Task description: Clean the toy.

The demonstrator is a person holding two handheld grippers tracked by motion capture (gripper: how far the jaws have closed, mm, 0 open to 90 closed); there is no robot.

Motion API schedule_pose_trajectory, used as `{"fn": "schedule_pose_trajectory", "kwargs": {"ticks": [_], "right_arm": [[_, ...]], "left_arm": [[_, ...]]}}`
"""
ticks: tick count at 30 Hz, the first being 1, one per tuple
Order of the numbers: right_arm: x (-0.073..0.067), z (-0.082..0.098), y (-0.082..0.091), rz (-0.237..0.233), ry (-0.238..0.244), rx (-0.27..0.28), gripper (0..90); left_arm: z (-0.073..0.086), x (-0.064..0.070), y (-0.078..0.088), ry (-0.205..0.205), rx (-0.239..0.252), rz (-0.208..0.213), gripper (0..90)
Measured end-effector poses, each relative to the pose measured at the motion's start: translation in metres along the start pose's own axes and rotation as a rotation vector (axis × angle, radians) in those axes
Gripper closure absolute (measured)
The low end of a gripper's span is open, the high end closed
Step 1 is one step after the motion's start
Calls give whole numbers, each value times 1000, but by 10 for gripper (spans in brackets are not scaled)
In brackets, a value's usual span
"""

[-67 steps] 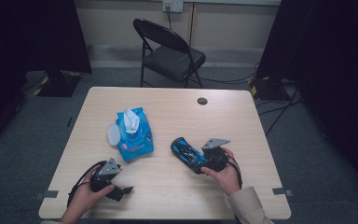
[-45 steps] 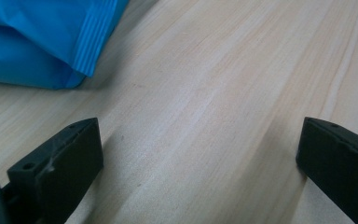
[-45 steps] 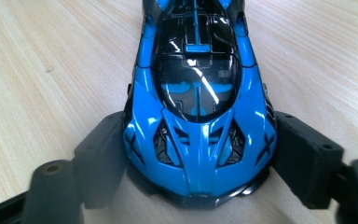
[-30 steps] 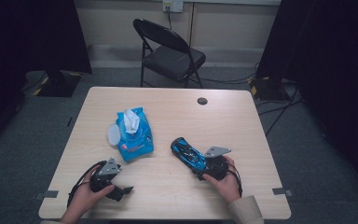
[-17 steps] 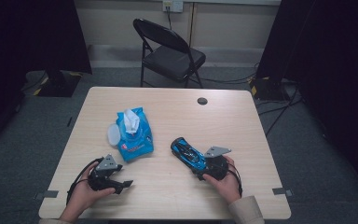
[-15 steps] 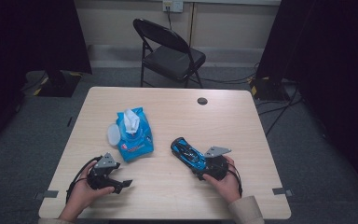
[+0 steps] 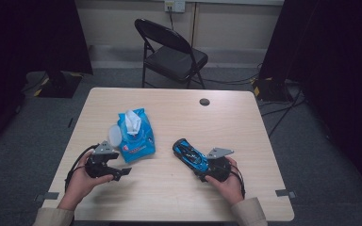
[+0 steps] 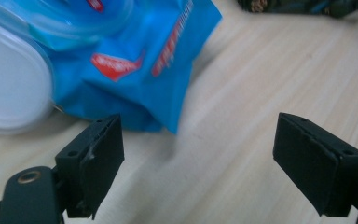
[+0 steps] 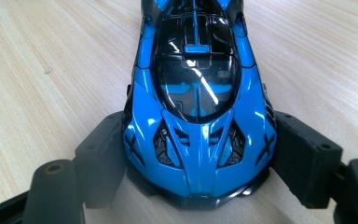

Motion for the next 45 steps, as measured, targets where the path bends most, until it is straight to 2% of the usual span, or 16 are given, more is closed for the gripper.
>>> {"fn": "schedule_pose_trajectory", "kwargs": {"ticks": [5,10,14,15,18,25,29,34,37,45], "right_arm": [[0,0,0,-1,0,0,249],[0,0,0,0,1,0,249],[0,0,0,0,1,0,249],[0,0,0,-1,1,0,249],[0,0,0,0,0,0,249],[0,0,0,-1,1,0,249],[0,0,0,-1,2,0,249],[0,0,0,-2,2,0,249],[1,0,0,-3,3,0,250],[1,0,0,-3,3,1,250]], "left_arm": [[-16,-9,3,-2,-16,-26,158],[-30,-17,4,15,-19,-31,160],[-41,-23,2,6,-27,-38,164],[-47,-27,1,4,-29,-54,167],[-51,-29,-1,17,-27,-52,167],[-61,-36,-5,16,-36,-52,177],[-66,-41,-3,34,-29,-64,177],[-75,-48,-2,36,-26,-77,178],[-83,-52,-4,74,-16,-95,166],[-102,-63,-13,97,-8,-118,166]]}}
Point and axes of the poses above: each handheld gripper's, and its own axes: y roughly backward along the jaws, z roughly out of its underside, x roughly to its right, the point moved 3 cm from there along -y, roughly forward along the jaws, and after that the axes turned 10 degrees about -z, right-handed, at the moved point
